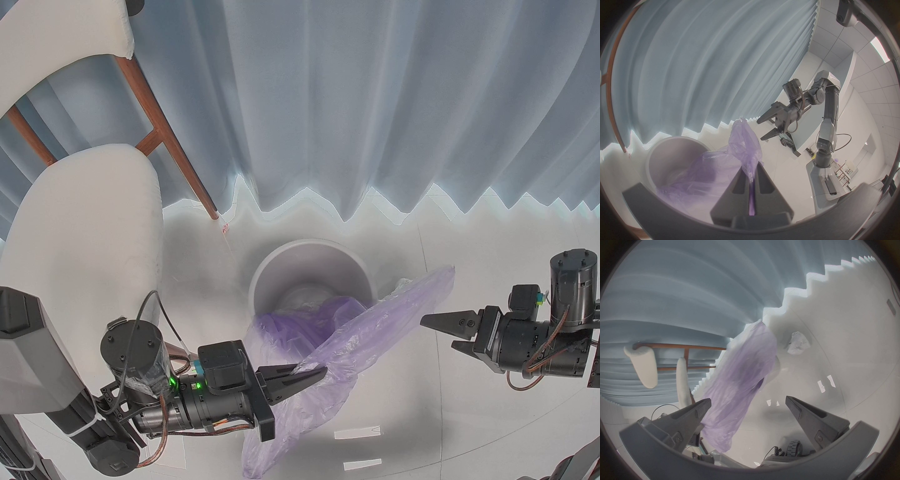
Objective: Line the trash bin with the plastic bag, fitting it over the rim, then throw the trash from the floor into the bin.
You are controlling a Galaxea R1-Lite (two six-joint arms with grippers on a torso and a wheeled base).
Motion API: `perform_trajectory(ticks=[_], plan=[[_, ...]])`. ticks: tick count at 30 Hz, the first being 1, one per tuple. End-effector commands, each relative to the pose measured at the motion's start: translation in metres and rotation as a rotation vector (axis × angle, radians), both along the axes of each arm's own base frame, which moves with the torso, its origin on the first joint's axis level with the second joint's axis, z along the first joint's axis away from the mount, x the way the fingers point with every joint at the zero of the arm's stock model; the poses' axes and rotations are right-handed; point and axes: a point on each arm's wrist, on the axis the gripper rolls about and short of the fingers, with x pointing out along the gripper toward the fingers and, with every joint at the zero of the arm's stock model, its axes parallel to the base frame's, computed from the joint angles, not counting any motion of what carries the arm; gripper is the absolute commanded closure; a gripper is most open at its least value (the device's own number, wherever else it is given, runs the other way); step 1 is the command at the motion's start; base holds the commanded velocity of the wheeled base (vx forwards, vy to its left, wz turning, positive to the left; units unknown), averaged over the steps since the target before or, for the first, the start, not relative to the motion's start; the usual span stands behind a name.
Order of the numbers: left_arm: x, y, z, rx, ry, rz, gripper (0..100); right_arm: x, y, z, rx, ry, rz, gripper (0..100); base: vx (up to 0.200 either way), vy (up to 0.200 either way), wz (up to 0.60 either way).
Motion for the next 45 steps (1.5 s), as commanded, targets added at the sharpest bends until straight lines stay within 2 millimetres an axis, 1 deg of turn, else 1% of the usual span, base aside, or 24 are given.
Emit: perform_trajectory(ticks=[1,4,7,9,13,16,23,28,36,38,40,41,42,45], plan=[[-0.001,0.0,0.001,-0.002,-0.002,-0.003,100,0.01,-0.007,-0.007,-0.034,0.013,-0.047,0,0.0,0.0,0.0],[0.0,-0.001,0.0,0.001,-0.001,-0.003,100,0.008,-0.015,0.001,-0.041,-0.041,-0.058,0,0.0,0.0,0.0],[0.0,-0.001,-0.001,0.002,-0.001,-0.002,100,0.008,-0.021,0.004,-0.044,-0.059,-0.076,0,0.0,0.0,0.0],[0.0,-0.001,-0.001,0.002,-0.001,-0.002,100,0.009,-0.022,0.003,-0.048,-0.058,-0.079,0,0.0,0.0,0.0],[-0.001,-0.001,0.002,-0.004,-0.008,-0.005,100,0.016,-0.034,-0.001,-0.113,-0.074,-0.106,0,0.0,0.0,0.0],[-0.001,-0.001,0.001,-0.003,-0.007,-0.003,100,0.018,-0.037,-0.005,-0.152,-0.077,-0.102,0,0.0,0.0,0.0],[-0.003,-0.003,-0.001,0.009,-0.011,-0.015,100,0.017,-0.035,-0.012,-0.166,-0.052,-0.085,0,0.0,0.0,0.0],[-0.003,-0.003,-0.001,0.013,-0.024,-0.019,100,0.025,-0.032,-0.024,-0.186,-0.007,-0.082,0,0.0,0.0,0.0],[-0.004,-0.002,-0.001,0.017,-0.025,-0.022,100,0.031,-0.034,-0.03,-0.175,-0.034,-0.099,0,0.0,0.0,0.0],[-0.004,-0.002,-0.001,0.019,-0.027,-0.024,100,0.034,-0.033,-0.037,-0.186,-0.038,-0.097,0,0.0,0.0,0.0],[-0.005,-0.002,-0.002,0.02,-0.026,-0.024,100,0.034,-0.033,-0.039,-0.189,-0.04,-0.098,0,0.0,0.0,0.0],[-0.005,-0.002,-0.002,0.02,-0.027,-0.025,100,0.038,-0.035,-0.046,-0.206,-0.043,-0.101,0,0.0,0.0,0.0],[-0.005,-0.002,-0.002,0.021,-0.029,-0.027,100,0.039,-0.036,-0.049,-0.211,-0.045,-0.102,0,0.0,0.0,0.0],[-0.005,-0.002,-0.003,0.032,-0.045,-0.029,100,0.044,-0.034,-0.052,-0.201,-0.068,-0.106,0,0.0,0.0,0.0]])
